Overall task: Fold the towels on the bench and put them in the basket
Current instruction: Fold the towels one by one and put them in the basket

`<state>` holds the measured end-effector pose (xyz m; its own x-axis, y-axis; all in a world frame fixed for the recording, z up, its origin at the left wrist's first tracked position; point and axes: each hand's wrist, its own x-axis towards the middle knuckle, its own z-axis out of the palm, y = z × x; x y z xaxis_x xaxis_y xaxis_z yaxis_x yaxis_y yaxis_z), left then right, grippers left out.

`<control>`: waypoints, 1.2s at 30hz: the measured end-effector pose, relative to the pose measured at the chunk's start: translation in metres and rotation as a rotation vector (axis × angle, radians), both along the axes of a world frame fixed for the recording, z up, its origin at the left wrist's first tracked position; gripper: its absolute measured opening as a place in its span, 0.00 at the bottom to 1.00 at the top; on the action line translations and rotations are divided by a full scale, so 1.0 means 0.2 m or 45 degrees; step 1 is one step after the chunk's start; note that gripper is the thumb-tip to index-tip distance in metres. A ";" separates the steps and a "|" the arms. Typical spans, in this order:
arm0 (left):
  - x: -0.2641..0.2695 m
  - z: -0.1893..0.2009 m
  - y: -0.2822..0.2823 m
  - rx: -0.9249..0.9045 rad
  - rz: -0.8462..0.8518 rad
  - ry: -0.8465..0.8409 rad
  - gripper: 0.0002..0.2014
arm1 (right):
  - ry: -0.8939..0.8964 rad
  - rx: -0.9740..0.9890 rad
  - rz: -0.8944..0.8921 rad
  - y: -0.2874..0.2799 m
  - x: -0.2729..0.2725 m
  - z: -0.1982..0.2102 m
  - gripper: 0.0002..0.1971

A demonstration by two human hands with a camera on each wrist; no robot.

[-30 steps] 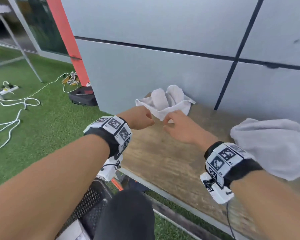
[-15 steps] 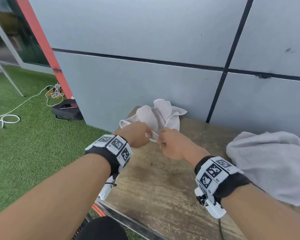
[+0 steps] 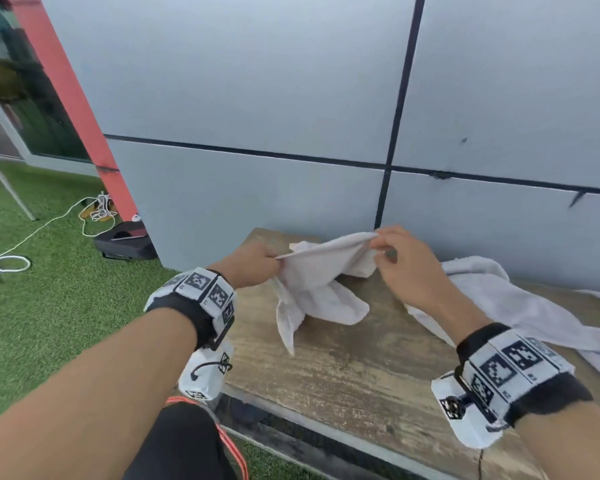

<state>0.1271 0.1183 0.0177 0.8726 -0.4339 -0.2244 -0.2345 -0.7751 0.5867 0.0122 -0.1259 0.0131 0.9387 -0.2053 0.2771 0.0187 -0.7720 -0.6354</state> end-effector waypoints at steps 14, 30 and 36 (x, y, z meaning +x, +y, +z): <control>-0.62 -0.06 -0.30 -1.311 0.395 0.987 0.21 | 0.327 0.321 0.266 0.19 -0.69 -0.25 0.54; -0.82 0.04 -0.29 -1.600 0.367 1.035 0.15 | 0.199 0.333 0.185 0.30 -0.77 -0.21 0.07; -0.80 0.04 -0.39 -1.499 0.404 0.875 0.14 | 0.048 0.414 0.153 0.23 -0.76 -0.14 0.12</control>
